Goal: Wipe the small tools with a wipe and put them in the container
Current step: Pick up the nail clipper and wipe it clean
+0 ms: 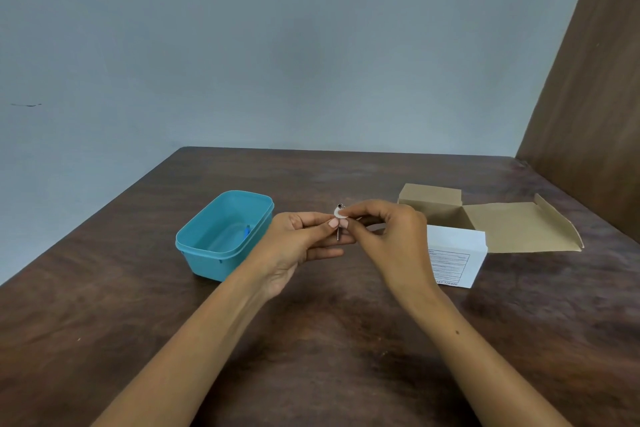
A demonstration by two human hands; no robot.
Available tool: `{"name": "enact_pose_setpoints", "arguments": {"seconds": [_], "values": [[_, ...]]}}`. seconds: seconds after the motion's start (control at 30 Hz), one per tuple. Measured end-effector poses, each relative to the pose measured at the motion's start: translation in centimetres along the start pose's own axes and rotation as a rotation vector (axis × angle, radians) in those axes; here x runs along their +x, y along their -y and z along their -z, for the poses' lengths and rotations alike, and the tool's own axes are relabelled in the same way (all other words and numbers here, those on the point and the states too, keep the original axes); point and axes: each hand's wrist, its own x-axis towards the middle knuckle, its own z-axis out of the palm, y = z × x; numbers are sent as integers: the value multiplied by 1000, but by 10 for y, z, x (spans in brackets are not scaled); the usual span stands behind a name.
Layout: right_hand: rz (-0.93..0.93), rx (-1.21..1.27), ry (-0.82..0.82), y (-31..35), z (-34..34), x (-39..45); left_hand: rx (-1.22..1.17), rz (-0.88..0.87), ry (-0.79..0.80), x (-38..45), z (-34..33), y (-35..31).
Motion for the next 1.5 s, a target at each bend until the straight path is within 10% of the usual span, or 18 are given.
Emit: {"name": "enact_pose_setpoints", "arguments": {"seconds": [1.5], "values": [[255, -230, 13, -5, 0, 4, -127, -14, -23, 2, 1, -4]]}}
